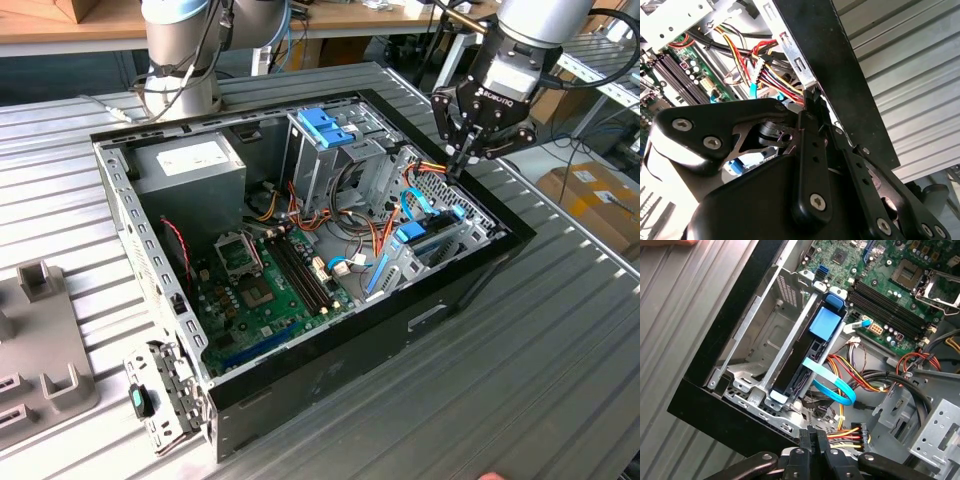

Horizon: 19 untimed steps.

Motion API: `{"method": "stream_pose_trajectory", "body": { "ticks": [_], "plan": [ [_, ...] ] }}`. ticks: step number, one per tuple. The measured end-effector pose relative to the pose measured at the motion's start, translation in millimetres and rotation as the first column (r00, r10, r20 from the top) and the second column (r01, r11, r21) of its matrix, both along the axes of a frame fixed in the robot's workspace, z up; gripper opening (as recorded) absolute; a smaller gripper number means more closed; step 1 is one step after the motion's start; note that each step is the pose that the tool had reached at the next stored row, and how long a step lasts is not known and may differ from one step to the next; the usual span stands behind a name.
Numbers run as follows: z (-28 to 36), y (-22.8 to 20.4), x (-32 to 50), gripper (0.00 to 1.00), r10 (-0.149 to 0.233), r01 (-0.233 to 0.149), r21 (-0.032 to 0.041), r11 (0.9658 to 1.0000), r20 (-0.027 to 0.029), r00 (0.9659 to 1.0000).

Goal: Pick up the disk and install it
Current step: 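Insert the second disk wire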

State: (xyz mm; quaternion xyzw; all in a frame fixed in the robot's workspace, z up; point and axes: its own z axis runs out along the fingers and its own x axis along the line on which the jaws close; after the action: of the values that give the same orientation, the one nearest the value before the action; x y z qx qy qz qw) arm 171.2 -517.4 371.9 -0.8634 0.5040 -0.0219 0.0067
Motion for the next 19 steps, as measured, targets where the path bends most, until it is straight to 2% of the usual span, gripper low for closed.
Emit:
{"method": "stream_pose_trajectory", "body": {
  "ticks": [4,7,10,11,12,14,15,18,19],
  "plan": [
    [-0.2,0.0,0.0,0.16,-0.061,0.061,-0.0001,0.9981,0.0,0.9981],
    [-0.3,0.0,0.0,0.16,-0.116,0.116,-0.0001,0.9933,0.0001,0.9933],
    [-0.5,0.0,0.0,0.16,-0.162,0.162,-0.0001,0.9867,0.0,0.9867],
    [-0.6,0.0,0.0,0.16,-0.186,0.186,-0.0001,0.9825,0.0,0.9825],
    [-0.7,0.0,0.0,0.16,-0.217,0.217,-0.0001,0.9761,0.0001,0.9761],
    [-0.9,0.0,0.0,0.16,-0.244,0.244,-0.0002,0.9697,0.0001,0.9697],
    [-1.0,0.0,0.0,0.16,-0.272,0.272,-0.0002,0.9624,0.0001,0.9624],
    [-1.2,0.0,0.0,0.16,-0.311,0.311,-0.0001,0.9505,0.0,0.9505],
    [-1.2,0.0,0.0,0.16,-0.326,0.326,-0.0001,0.9452,0.0001,0.9452]
  ]
}}
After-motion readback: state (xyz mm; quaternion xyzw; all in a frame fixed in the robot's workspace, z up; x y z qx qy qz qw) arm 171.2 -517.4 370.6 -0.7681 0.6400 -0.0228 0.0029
